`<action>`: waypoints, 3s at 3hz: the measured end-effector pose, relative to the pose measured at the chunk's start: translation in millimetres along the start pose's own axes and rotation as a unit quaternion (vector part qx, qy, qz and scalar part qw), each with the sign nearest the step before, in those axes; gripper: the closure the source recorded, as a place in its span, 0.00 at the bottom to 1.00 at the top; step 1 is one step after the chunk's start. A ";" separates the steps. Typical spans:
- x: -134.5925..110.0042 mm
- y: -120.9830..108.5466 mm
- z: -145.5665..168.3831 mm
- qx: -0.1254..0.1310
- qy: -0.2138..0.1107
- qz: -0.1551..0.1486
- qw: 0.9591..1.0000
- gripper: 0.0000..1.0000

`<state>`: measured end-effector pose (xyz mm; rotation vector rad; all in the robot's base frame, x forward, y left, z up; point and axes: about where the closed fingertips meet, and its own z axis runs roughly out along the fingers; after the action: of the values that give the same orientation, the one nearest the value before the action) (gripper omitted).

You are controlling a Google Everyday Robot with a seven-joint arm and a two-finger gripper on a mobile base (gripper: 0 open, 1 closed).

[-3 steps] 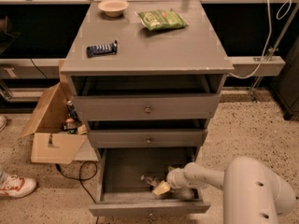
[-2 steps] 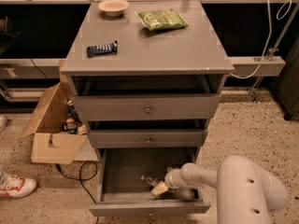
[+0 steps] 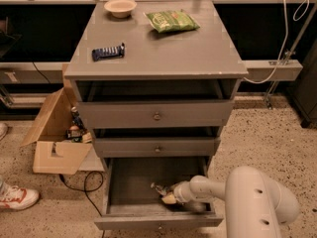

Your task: Pick water bottle from bottom drawer and place on counter

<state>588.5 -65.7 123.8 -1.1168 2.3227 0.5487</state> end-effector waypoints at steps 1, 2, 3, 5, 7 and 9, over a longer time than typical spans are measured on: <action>-7.9 4.8 -33.1 -0.013 -0.039 -0.013 0.999 0.81; -34.4 6.1 -103.8 -0.030 -0.113 -0.049 0.992 1.00; -35.4 -10.4 -200.5 -0.030 -0.154 -0.086 0.984 1.00; -32.4 3.1 -220.4 -0.057 -0.161 -0.098 0.980 1.00; -74.6 9.9 -275.0 -0.021 -0.185 -0.152 0.971 1.00; -222.1 91.2 -407.2 0.064 -0.168 -0.312 0.933 1.00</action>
Offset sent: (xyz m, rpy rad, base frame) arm -0.0317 -0.1213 0.1997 0.3387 -0.2954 0.0715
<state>528.1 -103.3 591.1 -1.4710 1.5685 0.3043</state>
